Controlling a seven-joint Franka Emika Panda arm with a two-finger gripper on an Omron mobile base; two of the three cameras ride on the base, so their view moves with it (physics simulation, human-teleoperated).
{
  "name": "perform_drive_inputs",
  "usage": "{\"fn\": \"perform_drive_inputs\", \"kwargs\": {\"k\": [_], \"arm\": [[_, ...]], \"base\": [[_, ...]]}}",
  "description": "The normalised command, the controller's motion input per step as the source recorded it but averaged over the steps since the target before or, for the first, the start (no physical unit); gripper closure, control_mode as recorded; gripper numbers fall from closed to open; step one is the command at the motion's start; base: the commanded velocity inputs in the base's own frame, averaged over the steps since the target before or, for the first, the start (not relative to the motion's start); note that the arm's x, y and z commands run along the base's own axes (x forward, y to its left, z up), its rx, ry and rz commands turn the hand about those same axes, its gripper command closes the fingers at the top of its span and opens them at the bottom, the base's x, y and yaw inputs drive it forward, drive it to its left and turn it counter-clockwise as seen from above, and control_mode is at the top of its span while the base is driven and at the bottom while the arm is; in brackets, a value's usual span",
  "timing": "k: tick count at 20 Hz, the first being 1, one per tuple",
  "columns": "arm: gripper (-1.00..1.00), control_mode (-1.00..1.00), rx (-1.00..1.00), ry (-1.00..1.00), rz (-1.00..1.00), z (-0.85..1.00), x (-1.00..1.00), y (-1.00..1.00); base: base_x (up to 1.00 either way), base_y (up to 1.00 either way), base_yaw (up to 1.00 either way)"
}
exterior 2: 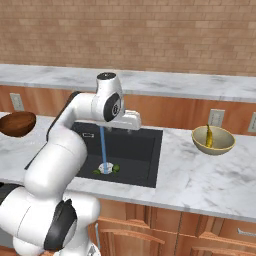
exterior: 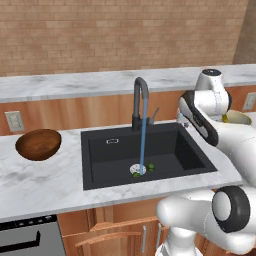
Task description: Pick the avocados from the sink and place them in one bowl. Place the banana in the other bowl. Then turn off the sink faucet.
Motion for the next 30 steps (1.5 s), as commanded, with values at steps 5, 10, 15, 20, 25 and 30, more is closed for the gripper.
{"fn": "perform_drive_inputs", "kwargs": {"k": [5, 10, 15, 20, 25, 30], "arm": [[-1.0, -1.0, 0.14, 0.15, 0.69, -0.09, 0.5, 0.39], [-1.0, -1.0, 0.07, 0.2, 0.53, -0.21, 0.47, 0.47], [-1.0, -1.0, 0.0, 0.21, 0.22, -0.24, 0.27, 0.38], [-1.0, -1.0, 0.0, 0.08, -0.04, -0.34, 0.01, 0.13], [-1.0, -1.0, 0.0, 0.0, -0.19, -0.46, 0.0, 0.0], [-1.0, -1.0, 0.0, -0.01, -0.17, -0.56, 0.0, 0.0]], "base": [[0.0, 0.0, 0.0], [0.0, 0.0, 0.0], [0.0, 0.0, 0.0], [0.0, 0.0, 0.0], [0.0, 0.0, 0.0], [0.0, 0.0, 0.0]]}}
